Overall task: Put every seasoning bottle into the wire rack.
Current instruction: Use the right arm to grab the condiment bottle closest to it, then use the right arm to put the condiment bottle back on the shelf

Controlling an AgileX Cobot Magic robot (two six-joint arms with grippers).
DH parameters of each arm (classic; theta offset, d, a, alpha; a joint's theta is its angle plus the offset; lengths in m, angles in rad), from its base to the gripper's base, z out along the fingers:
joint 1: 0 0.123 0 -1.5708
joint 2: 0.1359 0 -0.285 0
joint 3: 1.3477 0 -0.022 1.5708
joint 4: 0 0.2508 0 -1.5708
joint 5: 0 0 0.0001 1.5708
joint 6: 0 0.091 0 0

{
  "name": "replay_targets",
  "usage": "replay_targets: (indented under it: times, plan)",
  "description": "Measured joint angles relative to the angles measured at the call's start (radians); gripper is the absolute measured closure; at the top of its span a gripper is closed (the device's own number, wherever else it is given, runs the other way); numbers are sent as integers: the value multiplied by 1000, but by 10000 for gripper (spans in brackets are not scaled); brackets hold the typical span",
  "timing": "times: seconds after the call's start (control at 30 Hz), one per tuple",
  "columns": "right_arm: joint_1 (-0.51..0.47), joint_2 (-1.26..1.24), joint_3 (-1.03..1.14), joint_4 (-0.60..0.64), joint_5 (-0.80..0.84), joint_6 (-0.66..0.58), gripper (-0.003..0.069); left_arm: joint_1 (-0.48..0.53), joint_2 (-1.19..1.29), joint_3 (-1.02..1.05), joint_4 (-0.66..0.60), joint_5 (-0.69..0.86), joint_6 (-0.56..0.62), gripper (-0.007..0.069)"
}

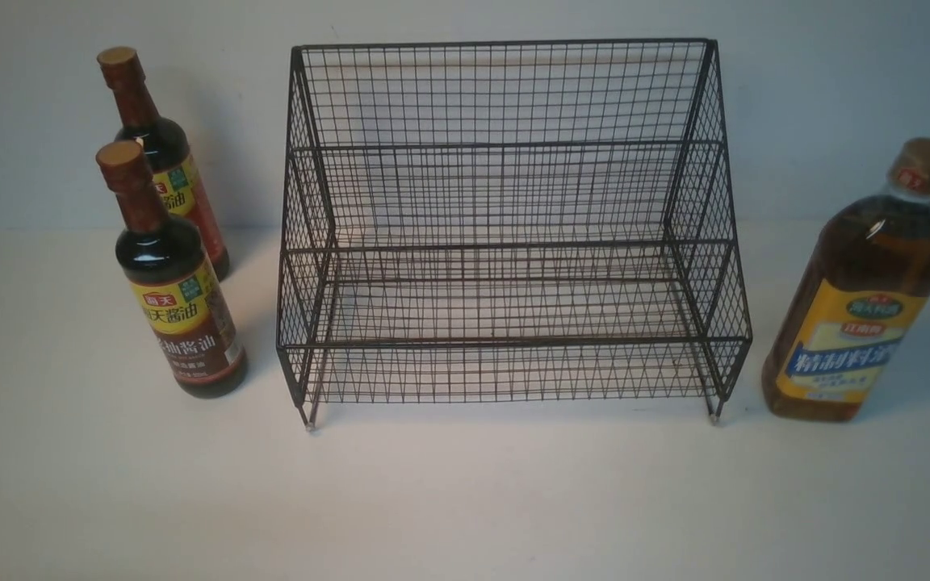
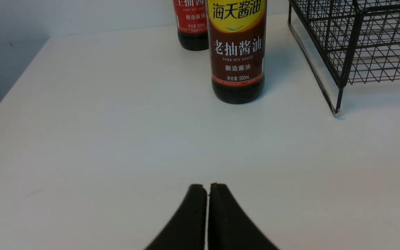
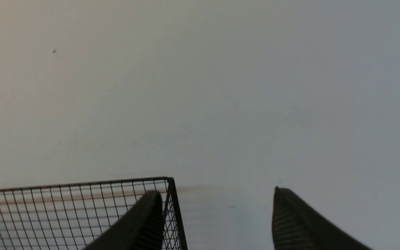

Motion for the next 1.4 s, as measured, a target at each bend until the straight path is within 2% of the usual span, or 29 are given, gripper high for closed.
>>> replay_targets:
  times: [0.2, 0.37, 0.5, 0.53, 0.6, 0.7, 0.87, 1.03, 1.17, 1.4]
  plan:
    - [11, 119, -19, 25, 0, -113, 137, 0, 0, 0, 0, 0, 0, 629]
    - [11, 189, -20, 80, 1, -159, 132, 0, 0, 0, 0, 0, 0, 629]
    - [13, 210, -20, 94, 15, -162, 210, 0, 0, 0, 0, 0, 0, 629]
    - [15, 212, -20, 95, 19, -164, 293, 0, 0, 0, 0, 0, 0, 629]
    - [16, 206, -20, 81, 26, -187, 348, 0, 0, 0, 0, 0, 0, 629]
    - [17, 171, -20, 39, 80, -185, 345, 0, 0, 0, 0, 0, 0, 629]
    - [19, 60, -41, -22, 290, -139, 345, 0, 0, 0, 0, 0, 0, 629]
    - [44, -69, -184, -128, 487, -31, 345, 0, 0, 0, 0, 0, 0, 629]
    - [120, -96, -325, -196, 523, 53, 345, 0, 0, 0, 0, 0, 0, 629]
    - [284, -63, -529, -215, 562, 103, 346, 0, 0, 0, 0, 0, 0, 629]
